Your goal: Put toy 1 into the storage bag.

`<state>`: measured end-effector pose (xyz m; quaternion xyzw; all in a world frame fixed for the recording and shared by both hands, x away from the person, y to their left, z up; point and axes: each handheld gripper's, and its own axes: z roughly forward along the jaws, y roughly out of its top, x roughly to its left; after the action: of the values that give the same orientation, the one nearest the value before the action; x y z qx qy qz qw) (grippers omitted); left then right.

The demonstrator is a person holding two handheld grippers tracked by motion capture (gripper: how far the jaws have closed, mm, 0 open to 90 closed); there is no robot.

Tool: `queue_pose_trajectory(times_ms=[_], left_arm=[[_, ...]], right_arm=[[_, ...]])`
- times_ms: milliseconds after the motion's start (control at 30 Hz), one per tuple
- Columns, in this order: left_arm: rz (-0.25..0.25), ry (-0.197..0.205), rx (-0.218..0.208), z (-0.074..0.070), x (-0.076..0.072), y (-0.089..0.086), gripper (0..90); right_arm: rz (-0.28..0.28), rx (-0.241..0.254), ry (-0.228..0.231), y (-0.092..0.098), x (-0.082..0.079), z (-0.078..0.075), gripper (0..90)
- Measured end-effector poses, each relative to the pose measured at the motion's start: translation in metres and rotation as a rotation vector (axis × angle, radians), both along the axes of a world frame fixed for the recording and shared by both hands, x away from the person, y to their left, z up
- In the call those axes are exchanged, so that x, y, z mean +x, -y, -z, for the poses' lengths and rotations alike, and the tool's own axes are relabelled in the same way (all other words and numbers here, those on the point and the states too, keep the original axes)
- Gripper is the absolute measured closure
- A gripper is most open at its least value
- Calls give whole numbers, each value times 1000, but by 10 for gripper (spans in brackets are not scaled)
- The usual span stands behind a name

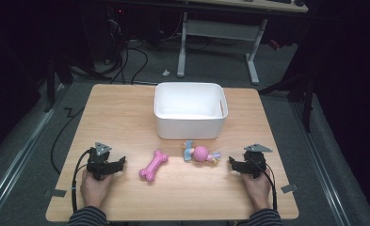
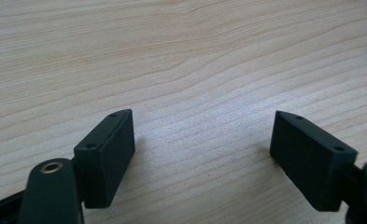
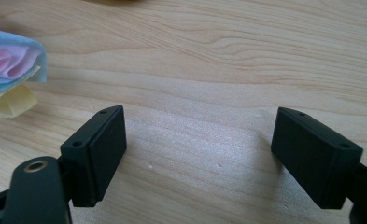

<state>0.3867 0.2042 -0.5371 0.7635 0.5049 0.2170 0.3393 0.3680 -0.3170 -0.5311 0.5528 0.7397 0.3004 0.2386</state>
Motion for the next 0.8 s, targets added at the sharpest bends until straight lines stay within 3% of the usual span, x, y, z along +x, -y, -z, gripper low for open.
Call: queue_pose_trajectory(times_ms=[533, 800], left_arm=[[39, -9, 1, 0, 1, 0, 187], [27, -16, -9, -2, 2, -2, 230]], right_arm=[[9, 7, 5, 1, 0, 0, 221], [7, 7, 6, 1, 0, 0, 230]])
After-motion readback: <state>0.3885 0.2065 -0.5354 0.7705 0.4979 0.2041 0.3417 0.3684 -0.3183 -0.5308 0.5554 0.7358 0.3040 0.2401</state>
